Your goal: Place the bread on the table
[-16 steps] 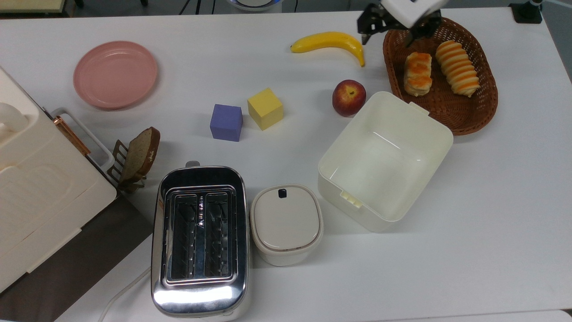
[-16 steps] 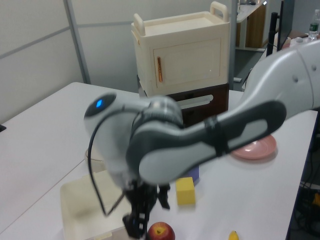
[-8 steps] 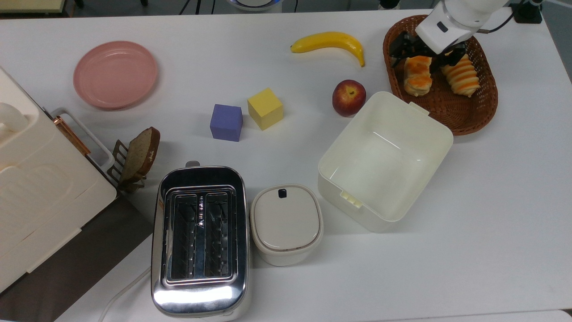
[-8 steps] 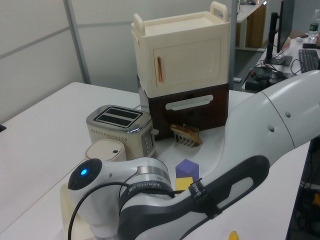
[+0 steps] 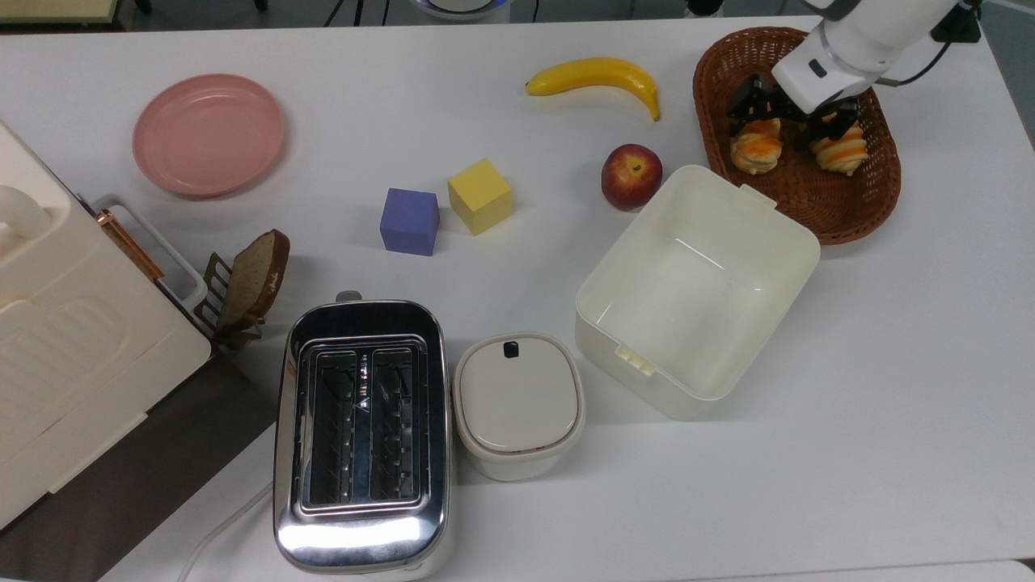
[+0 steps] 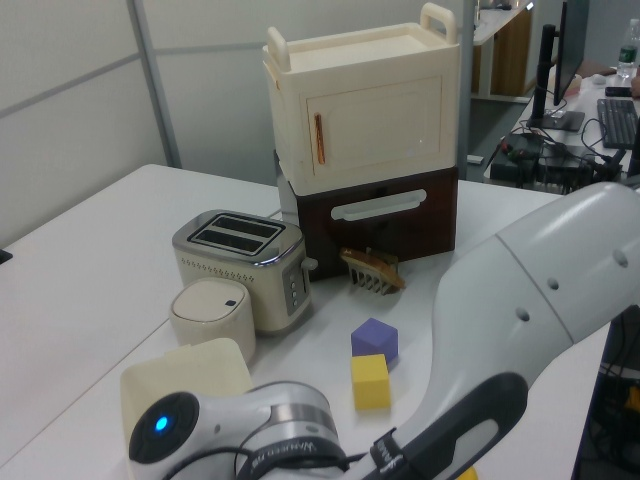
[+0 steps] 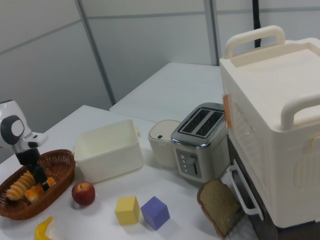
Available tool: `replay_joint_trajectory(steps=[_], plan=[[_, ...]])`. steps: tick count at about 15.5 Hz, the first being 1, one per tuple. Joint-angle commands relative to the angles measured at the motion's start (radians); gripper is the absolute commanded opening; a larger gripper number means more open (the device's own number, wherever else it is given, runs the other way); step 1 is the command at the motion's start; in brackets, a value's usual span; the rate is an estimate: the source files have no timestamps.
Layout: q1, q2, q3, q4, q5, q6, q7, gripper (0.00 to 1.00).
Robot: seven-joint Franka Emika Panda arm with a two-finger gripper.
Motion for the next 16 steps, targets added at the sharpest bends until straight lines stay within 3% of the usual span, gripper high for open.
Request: replay_joint_trajectory(steps=[1, 2, 3, 4, 9, 11, 14, 16], plan=[[0.009, 0.01, -0.005, 0.017, -0.004, 0.007, 0.043, 0.67], [0.003, 0.007, -0.005, 0.018, -0.002, 0.007, 0.037, 0.29], [-0.002, 0.002, -0.005, 0.018, 0.001, 0.005, 0.036, 0.05], [-0.005, -0.004, -0.005, 0.02, 0.004, 0.005, 0.036, 0.0], [-0.043, -0.155, -0.005, 0.018, 0.022, -0.106, -0.033, 0.0], [-0.097, -0.241, -0.007, 0.018, 0.054, -0.163, -0.116, 0.0], [-0.201, -0.28, -0.014, 0.015, 0.056, -0.27, -0.275, 0.0], [-0.311, -0.291, -0.002, 0.01, 0.054, -0.335, -0.445, 0.0]])
